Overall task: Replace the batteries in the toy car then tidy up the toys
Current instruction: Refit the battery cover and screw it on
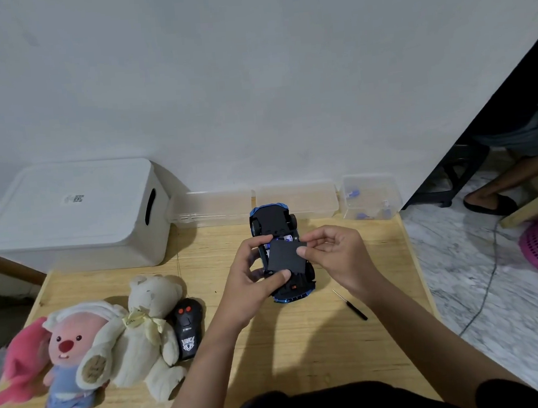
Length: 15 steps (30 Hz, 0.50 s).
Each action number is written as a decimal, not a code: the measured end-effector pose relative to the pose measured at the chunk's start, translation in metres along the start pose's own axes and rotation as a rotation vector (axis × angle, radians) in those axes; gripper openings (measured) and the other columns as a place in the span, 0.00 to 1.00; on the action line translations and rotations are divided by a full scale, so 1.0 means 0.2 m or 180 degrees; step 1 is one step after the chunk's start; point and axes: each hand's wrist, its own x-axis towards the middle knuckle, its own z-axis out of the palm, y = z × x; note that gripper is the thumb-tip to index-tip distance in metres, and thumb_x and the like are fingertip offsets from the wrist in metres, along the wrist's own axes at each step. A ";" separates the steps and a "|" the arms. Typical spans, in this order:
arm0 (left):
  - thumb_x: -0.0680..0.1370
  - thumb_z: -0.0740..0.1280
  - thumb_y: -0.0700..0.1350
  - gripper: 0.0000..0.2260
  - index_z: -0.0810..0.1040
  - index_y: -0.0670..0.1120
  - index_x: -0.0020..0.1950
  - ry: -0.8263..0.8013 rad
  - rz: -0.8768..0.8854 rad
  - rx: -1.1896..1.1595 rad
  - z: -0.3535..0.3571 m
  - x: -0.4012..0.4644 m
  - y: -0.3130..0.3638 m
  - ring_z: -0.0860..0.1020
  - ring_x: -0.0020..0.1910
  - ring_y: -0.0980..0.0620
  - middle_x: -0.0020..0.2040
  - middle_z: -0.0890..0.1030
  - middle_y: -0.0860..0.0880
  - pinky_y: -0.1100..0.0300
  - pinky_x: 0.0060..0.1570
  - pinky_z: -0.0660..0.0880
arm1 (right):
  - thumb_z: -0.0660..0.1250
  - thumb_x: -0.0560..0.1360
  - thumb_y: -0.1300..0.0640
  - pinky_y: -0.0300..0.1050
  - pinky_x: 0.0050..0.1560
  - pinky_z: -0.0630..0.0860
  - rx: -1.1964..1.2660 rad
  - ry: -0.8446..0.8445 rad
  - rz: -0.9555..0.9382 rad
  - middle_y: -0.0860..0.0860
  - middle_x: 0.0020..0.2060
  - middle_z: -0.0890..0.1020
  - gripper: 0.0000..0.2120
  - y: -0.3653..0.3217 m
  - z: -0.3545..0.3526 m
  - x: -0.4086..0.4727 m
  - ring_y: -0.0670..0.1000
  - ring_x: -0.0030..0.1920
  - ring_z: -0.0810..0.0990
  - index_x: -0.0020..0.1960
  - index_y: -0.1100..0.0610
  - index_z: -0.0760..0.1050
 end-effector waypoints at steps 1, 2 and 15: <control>0.64 0.76 0.45 0.26 0.74 0.59 0.60 -0.0030 0.0006 0.0014 0.00 0.00 0.00 0.78 0.56 0.37 0.56 0.80 0.55 0.36 0.52 0.77 | 0.74 0.67 0.67 0.36 0.39 0.79 -0.0006 0.0001 -0.0003 0.52 0.34 0.80 0.08 0.00 -0.01 0.01 0.42 0.33 0.79 0.43 0.58 0.80; 0.64 0.76 0.44 0.27 0.74 0.58 0.61 -0.0061 -0.0002 0.0012 -0.01 0.00 0.00 0.78 0.56 0.37 0.57 0.79 0.54 0.38 0.52 0.78 | 0.74 0.67 0.67 0.38 0.41 0.80 -0.0025 0.0003 -0.0010 0.52 0.34 0.80 0.08 -0.01 -0.02 0.01 0.43 0.34 0.79 0.43 0.58 0.81; 0.63 0.75 0.44 0.34 0.70 0.60 0.66 -0.0310 -0.0093 -0.0176 0.00 -0.01 0.02 0.81 0.50 0.44 0.61 0.77 0.43 0.52 0.45 0.79 | 0.73 0.68 0.68 0.43 0.47 0.80 -0.0032 -0.0194 -0.0105 0.55 0.37 0.81 0.09 -0.06 -0.04 0.03 0.50 0.38 0.80 0.43 0.57 0.81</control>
